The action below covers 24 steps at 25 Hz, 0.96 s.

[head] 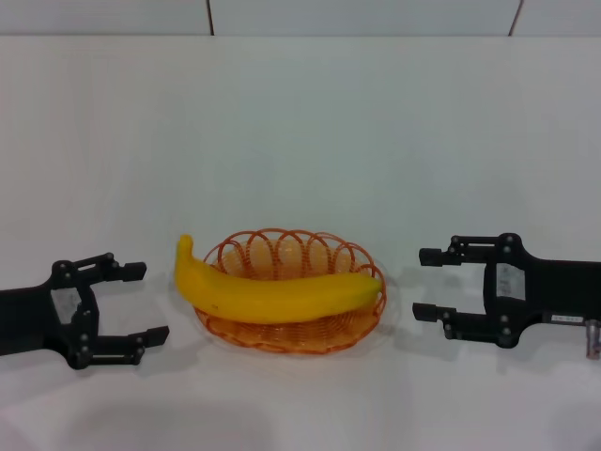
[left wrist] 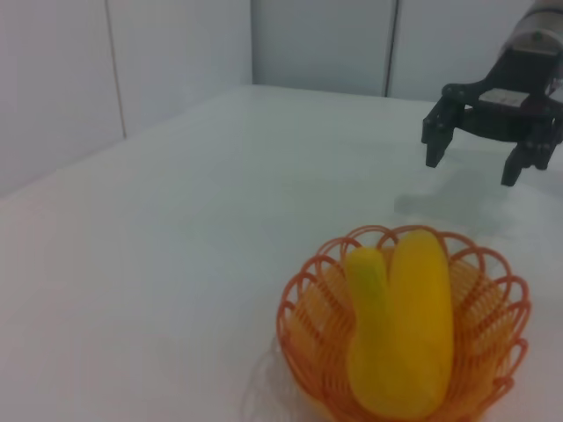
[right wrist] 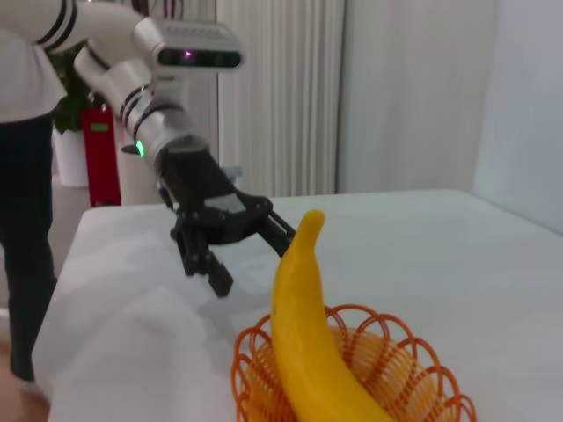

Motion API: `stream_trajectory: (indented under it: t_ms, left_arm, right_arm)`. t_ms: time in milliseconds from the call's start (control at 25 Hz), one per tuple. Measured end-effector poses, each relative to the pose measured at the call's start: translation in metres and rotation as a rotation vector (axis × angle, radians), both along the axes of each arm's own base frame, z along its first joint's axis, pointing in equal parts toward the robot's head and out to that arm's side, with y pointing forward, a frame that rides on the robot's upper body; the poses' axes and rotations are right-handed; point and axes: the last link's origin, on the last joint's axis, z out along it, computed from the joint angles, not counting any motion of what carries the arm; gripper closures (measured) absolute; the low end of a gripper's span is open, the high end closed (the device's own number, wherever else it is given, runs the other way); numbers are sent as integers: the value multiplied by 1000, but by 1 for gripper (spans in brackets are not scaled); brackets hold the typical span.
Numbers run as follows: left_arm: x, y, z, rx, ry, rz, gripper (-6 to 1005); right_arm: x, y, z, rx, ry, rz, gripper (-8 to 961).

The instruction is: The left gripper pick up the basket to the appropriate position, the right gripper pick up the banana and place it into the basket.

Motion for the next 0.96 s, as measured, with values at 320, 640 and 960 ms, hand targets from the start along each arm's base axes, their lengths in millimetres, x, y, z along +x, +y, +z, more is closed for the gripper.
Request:
stream_trajectory:
  t_ms: [320,640,960]
  left_arm:
    - [-2,3,-10,80,-20,-59,110]
    - [0,2,-16,75,-23,-89,110]
    - [0,2,-16,77,-25,-90,110]
  right_arm:
    - [7,-5,-6,83,30,3,329]
    - [11,-6,-11,67,3,-10,329]
    - [16,-7,-14,28,-46,-18,329]
